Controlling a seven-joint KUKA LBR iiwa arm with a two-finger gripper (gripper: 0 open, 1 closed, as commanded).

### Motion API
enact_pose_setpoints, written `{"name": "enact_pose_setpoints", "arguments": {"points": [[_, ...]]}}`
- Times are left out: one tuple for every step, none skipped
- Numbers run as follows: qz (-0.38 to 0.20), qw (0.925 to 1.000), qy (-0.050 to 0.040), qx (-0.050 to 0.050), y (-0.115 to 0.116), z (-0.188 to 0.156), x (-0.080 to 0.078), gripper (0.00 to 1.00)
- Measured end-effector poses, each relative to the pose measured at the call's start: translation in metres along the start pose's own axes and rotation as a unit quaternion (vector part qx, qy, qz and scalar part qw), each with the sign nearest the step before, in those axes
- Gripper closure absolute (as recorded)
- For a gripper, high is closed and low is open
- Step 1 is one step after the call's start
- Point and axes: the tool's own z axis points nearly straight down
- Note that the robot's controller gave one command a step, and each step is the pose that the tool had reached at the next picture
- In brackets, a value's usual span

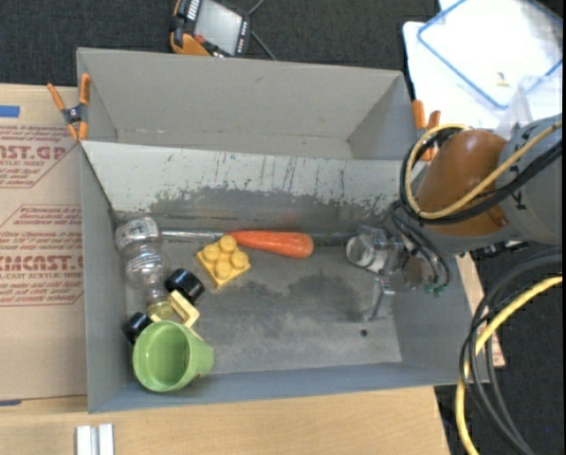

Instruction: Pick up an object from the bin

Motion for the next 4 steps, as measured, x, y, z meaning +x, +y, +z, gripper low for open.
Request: {"name": "enact_pose_setpoints", "arguments": {"points": [[0.002, 1.0, 0.0051, -0.002, 0.011, 0.009, -0.022, 0.0], [-0.036, 0.9993, -0.0011, 0.002, -0.019, -0.108, -0.045, 1.0], [-0.036, 0.9994, -0.0003, 0.001, -0.018, -0.107, -0.045, 1.0], [-0.005, 1.0, -0.0004, 0.001, -0.007, -0.051, -0.042, 0.0]]}}
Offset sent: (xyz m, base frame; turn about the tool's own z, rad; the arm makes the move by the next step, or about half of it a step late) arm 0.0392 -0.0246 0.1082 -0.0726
